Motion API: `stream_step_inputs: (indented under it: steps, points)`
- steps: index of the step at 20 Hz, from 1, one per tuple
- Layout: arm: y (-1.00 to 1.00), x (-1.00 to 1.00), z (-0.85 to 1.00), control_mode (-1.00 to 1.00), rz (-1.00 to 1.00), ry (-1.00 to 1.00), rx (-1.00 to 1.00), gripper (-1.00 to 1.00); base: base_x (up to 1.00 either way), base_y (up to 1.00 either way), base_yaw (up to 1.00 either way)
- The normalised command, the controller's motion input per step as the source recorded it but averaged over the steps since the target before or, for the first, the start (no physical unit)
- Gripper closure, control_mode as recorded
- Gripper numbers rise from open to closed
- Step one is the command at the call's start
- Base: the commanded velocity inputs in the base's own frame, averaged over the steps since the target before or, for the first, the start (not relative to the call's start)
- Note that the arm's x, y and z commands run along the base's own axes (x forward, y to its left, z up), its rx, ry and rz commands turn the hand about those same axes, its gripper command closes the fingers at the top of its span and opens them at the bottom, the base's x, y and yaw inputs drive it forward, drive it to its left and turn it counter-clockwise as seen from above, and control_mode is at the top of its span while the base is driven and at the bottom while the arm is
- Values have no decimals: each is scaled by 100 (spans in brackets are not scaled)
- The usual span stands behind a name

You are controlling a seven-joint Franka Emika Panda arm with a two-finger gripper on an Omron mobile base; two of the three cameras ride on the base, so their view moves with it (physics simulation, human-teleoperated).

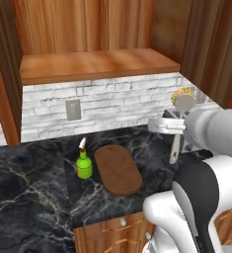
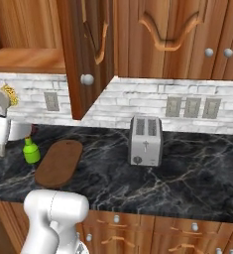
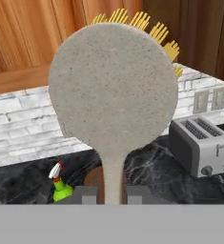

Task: Grab the spray bottle from the cabinet, then place it next to the cutting board for sanitizing. Then grab the dish brush from the countertop next to the sink and place it next to the cutting board.

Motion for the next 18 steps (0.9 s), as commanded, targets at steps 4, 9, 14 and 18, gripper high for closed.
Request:
stream_step_inputs:
  steps: [4,9,14,18]
  points:
    - [0,59,-35,-100,0,41,2,100,0,0,0]
    - [3,69,-72,-100,0,28,-6,100,0,0,0]
    - [0,64,-67,-100,1,22,-5,100,0,0,0]
    - [0,51,-71,-100,6,17,-5,100,0,0,0]
